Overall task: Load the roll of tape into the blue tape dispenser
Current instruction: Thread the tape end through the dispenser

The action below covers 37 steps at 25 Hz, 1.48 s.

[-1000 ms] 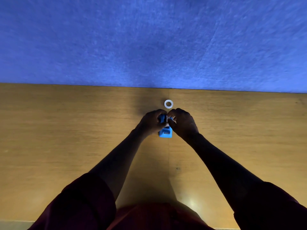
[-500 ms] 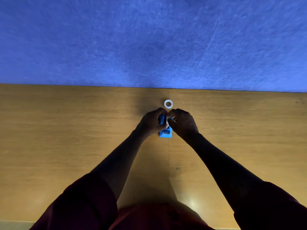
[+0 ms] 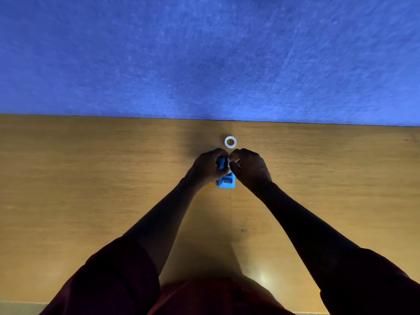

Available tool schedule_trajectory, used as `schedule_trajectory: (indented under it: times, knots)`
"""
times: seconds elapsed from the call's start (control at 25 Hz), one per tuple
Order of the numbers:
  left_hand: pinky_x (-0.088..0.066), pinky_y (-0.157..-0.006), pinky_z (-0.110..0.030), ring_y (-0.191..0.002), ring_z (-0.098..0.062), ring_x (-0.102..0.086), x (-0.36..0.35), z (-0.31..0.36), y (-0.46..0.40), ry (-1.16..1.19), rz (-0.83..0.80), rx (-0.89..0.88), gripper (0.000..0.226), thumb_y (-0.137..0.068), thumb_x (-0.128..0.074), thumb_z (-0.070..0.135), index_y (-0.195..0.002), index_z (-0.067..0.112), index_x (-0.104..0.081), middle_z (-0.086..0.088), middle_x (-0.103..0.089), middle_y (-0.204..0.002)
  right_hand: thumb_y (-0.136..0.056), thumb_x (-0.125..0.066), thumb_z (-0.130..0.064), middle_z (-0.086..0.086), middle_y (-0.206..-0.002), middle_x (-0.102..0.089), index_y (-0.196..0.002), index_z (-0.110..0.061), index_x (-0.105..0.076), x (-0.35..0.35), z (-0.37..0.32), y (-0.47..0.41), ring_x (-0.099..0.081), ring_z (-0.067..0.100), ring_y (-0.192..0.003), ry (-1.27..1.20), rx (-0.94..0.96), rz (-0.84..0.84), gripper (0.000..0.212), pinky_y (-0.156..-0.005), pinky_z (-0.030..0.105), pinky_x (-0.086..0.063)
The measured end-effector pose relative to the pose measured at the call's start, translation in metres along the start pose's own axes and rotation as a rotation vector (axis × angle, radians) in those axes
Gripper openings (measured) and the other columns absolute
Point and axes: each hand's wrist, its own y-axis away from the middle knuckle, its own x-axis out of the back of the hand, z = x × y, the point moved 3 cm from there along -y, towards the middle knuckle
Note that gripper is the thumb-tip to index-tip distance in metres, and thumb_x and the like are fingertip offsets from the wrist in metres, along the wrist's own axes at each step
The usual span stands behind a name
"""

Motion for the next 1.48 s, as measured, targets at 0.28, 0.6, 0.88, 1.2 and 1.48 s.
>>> schedule_trajectory:
  times: [0.28, 0.6, 0.88, 1.2, 1.48]
  knots:
    - [-0.061, -0.083, -0.033, -0.105, -0.012, -0.067, -0.002, -0.0011, 0.0009, -0.033, 0.01, -0.004, 0.049, -0.079, -0.084, 0.029, -0.119, 0.024, -0.055, 0.004, -0.068, -0.117, -0.092, -0.062, -0.022, -0.001, -0.092, -0.069, -0.099, -0.017, -0.067, -0.0001, -0.0008, -0.0006, -0.066, 0.013, -0.08, 0.036, 0.003, 0.006, 0.01, -0.067, 0.028, -0.055]
    - [-0.062, -0.083, -0.039, -0.105, -0.015, -0.069, 0.0006, -0.0012, -0.0028, 0.012, -0.012, 0.001, 0.041, -0.086, -0.079, 0.028, -0.12, 0.019, -0.059, -0.001, -0.07, -0.116, -0.094, -0.06, -0.025, 0.0, -0.088, -0.067, -0.095, -0.015, -0.068, 0.0001, -0.0006, -0.0021, -0.062, 0.013, -0.075, 0.08, 0.03, 0.022, 0.012, -0.06, 0.024, -0.044]
    - [-0.062, -0.082, -0.036, -0.102, -0.011, -0.069, 0.0003, -0.0006, -0.0009, 0.004, 0.007, -0.002, 0.045, -0.079, -0.084, 0.027, -0.116, 0.023, -0.058, 0.003, -0.07, -0.113, -0.094, -0.059, -0.023, 0.002, -0.083, -0.067, -0.092, -0.011, -0.067, 0.0019, -0.0027, -0.0025, -0.063, 0.015, -0.072, 0.098, 0.026, 0.017, 0.015, -0.06, 0.027, -0.049]
    - [-0.062, -0.082, -0.034, -0.103, -0.012, -0.068, 0.0028, -0.0003, -0.0005, 0.009, 0.013, -0.023, 0.042, -0.082, -0.082, 0.028, -0.117, 0.02, -0.059, 0.002, -0.069, -0.114, -0.094, -0.06, -0.023, 0.001, -0.087, -0.068, -0.096, -0.013, -0.068, 0.0018, -0.0026, -0.0025, -0.063, 0.014, -0.075, 0.07, 0.023, 0.02, 0.014, -0.063, 0.029, -0.052]
    - [-0.059, -0.08, -0.029, -0.102, -0.01, -0.066, -0.0001, -0.0024, -0.0018, -0.046, 0.011, -0.004, 0.049, -0.078, -0.084, 0.031, -0.117, 0.025, -0.056, 0.006, -0.069, -0.114, -0.093, -0.06, -0.021, 0.0, -0.083, -0.067, -0.092, -0.012, -0.067, 0.0011, -0.0029, -0.0023, -0.063, 0.013, -0.071, 0.076, 0.029, 0.021, 0.012, -0.056, 0.02, -0.042]
